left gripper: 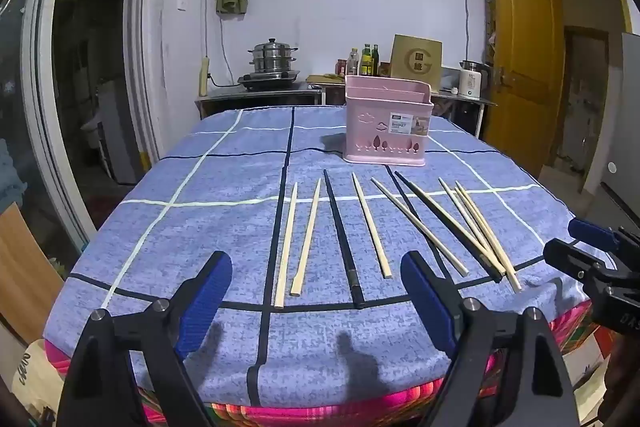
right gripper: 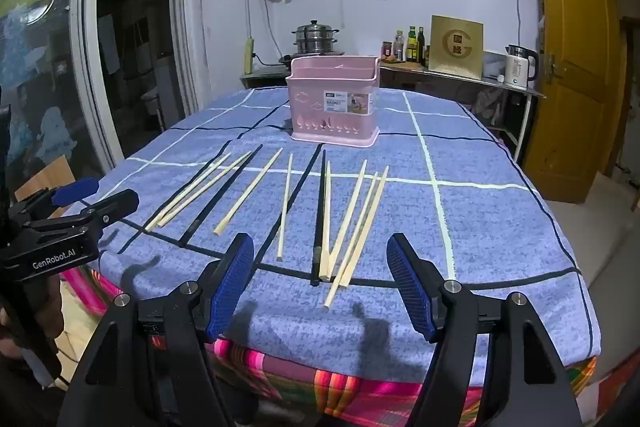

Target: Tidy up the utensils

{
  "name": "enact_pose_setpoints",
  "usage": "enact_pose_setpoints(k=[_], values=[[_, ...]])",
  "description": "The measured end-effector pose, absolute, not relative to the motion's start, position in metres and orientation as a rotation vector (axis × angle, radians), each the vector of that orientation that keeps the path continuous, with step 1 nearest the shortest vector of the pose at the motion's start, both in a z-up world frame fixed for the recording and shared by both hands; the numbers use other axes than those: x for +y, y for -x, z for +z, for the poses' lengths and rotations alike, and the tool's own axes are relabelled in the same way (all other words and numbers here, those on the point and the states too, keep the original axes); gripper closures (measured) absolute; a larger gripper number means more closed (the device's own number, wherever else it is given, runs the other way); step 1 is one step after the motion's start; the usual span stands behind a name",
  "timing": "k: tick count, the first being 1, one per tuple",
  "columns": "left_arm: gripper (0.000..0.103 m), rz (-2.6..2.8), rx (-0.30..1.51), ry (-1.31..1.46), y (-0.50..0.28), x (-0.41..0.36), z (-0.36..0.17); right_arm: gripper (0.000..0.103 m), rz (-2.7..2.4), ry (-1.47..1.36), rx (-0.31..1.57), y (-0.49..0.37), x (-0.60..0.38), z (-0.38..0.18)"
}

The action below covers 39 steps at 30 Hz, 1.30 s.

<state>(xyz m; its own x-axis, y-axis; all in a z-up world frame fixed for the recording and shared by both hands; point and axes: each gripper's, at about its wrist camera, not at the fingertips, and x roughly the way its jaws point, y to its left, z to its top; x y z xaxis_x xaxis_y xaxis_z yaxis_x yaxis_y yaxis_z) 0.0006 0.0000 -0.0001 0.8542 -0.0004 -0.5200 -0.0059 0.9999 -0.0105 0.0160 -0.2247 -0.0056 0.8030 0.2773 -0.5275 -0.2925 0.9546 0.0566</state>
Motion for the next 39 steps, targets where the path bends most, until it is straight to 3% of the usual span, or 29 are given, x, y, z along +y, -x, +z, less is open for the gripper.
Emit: enact_pose_setpoints(k=[39], values=[[0.016,-0.016,0.543,0.009,0.0039,-0.0076,-0.0001,0.034,0.308,0.017,0.569,-0.0134,-0.2278,-0.0016]])
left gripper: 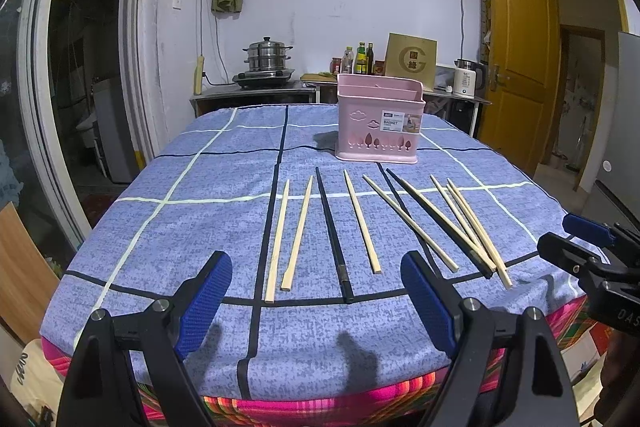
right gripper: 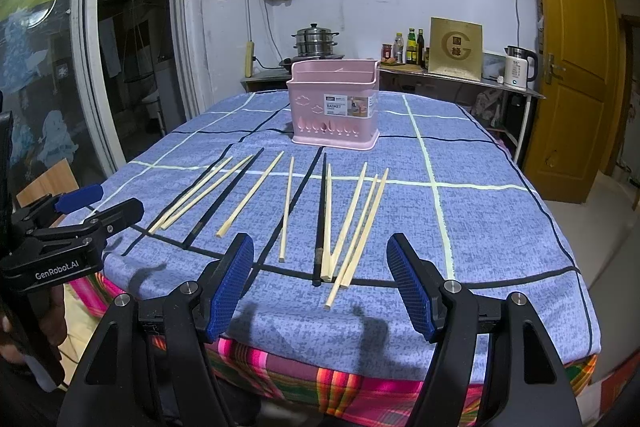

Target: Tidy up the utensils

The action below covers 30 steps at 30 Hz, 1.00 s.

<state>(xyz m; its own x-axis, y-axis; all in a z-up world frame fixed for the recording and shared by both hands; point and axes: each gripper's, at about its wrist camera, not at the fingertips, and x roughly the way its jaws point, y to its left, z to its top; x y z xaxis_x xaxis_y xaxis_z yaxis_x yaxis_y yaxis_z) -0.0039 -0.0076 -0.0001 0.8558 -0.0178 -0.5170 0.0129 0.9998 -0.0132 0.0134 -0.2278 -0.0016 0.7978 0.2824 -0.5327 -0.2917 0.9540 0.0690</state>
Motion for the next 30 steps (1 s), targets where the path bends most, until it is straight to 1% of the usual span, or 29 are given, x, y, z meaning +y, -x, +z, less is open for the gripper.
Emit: enact_pose_setpoints(k=[30], values=[[0.016,-0.021,0.545,0.013,0.0047,-0.0082,0.0012,0.034,0.309,0.017,0.567,-0.0134,-0.2277,-0.0013]])
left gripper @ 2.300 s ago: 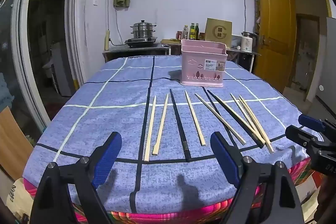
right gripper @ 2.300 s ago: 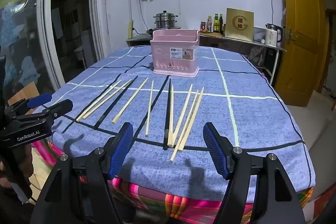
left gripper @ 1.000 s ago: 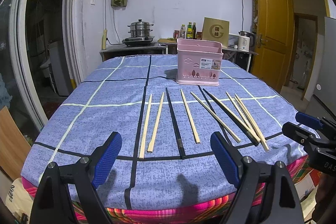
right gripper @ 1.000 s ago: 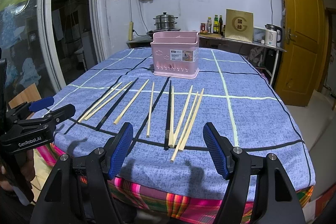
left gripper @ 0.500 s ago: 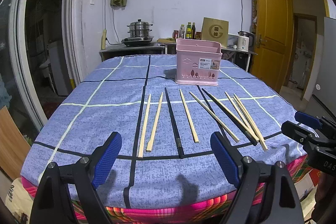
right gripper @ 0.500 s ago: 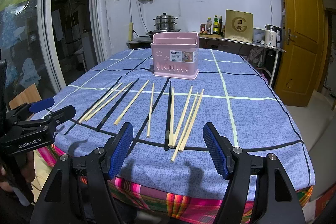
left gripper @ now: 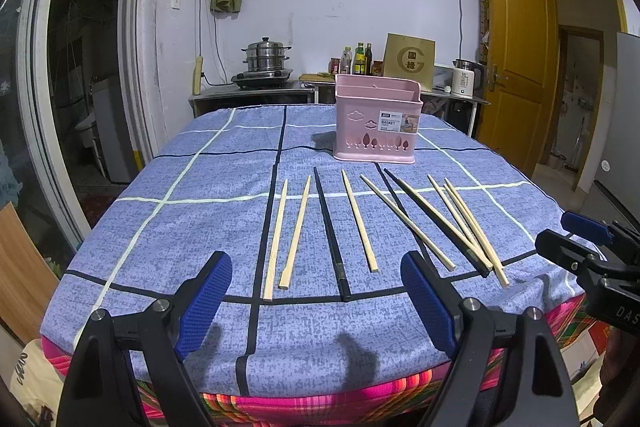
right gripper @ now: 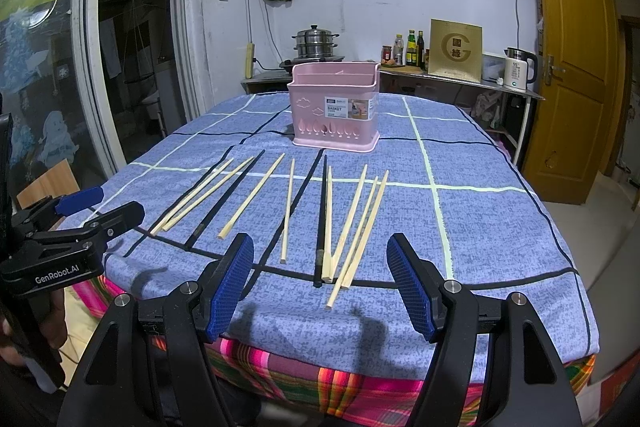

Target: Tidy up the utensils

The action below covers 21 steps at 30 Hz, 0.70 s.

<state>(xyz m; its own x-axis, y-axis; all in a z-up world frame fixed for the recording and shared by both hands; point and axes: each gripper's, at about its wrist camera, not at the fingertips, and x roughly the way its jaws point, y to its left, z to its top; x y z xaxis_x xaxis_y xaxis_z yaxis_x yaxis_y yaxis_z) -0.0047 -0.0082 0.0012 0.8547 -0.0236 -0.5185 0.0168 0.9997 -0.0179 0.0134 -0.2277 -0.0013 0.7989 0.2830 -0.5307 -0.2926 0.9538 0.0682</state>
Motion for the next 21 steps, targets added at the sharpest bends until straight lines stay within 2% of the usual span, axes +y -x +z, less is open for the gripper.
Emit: enact_pose_setpoints(k=[21], values=[[0.016,-0.025,0.549,0.014,0.006,-0.0098,0.0014,0.034,0.31,0.017,0.565,-0.0129,-0.2271,0.0009]])
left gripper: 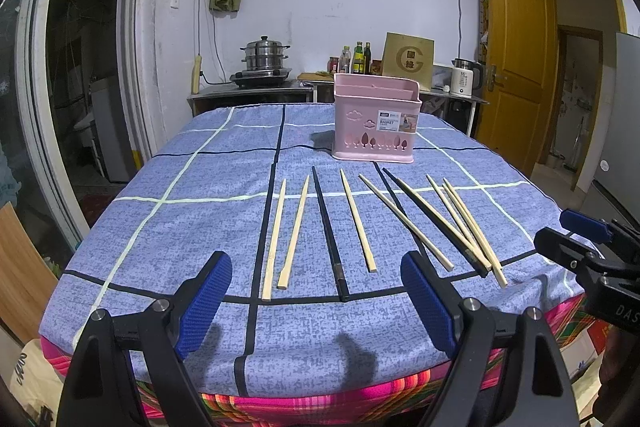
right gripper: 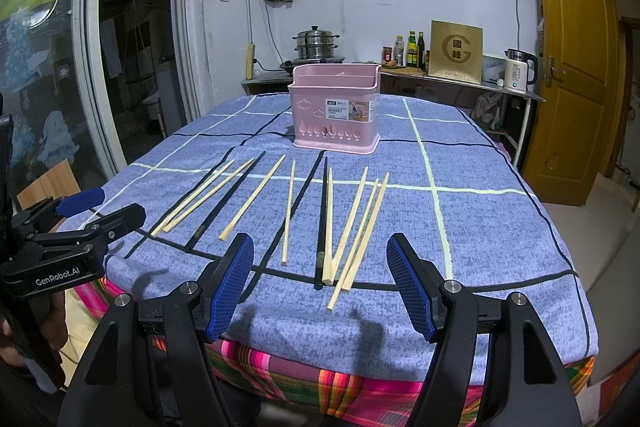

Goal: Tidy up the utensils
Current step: 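Lower both tools toward the row of chopsticks on the cloth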

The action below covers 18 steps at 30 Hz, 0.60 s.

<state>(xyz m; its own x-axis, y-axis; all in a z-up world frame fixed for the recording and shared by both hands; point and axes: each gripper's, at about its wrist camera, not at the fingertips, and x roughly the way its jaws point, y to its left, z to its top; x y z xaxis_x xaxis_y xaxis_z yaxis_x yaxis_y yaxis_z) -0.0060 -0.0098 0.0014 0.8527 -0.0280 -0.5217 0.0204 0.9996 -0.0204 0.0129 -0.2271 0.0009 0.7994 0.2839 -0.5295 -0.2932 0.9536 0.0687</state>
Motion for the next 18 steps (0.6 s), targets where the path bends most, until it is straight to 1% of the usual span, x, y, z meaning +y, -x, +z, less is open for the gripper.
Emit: enact_pose_setpoints(k=[8,18], values=[[0.016,-0.054,0.578,0.008,-0.007,-0.008,-0.001,0.034,0.315,0.022,0.572,-0.02,-0.223,0.004],[0.016,-0.067,0.612,-0.042,-0.048,-0.001,-0.007,0.034,0.33,0.041,0.597,-0.056,-0.219,0.002]])
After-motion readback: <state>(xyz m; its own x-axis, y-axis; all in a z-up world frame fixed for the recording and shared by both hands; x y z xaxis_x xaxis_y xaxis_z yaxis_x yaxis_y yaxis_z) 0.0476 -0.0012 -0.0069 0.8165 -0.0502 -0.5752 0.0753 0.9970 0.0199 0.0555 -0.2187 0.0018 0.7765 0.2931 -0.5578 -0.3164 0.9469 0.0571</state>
